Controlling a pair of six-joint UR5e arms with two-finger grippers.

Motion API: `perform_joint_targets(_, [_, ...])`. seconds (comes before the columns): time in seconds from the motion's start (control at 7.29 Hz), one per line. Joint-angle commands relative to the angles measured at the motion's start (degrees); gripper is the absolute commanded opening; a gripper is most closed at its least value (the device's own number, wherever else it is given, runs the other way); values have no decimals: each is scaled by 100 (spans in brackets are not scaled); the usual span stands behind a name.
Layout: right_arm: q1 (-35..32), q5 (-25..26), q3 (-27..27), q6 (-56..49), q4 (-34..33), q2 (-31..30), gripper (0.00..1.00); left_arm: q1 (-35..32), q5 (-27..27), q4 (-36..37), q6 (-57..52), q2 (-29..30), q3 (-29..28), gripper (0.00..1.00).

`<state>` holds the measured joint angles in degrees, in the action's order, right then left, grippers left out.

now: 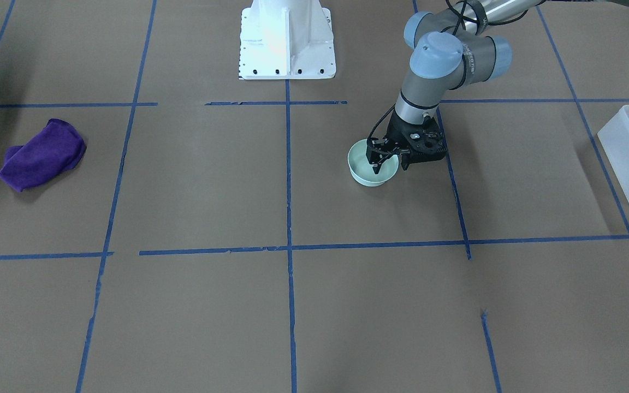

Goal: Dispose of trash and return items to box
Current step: 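Reach the left gripper to the pale green bowl and grasp its rim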

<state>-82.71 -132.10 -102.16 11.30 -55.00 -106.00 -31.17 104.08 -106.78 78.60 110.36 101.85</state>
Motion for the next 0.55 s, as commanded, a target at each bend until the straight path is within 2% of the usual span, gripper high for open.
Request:
perform_joint_targets(0.0, [0,0,12,-5,7,0,100,94,-2,-71,6,-32,18,0])
perform_joint_targets(0.41, [0,0,21,-5,7,0,100,6,33,-19,-282,-84,500,0])
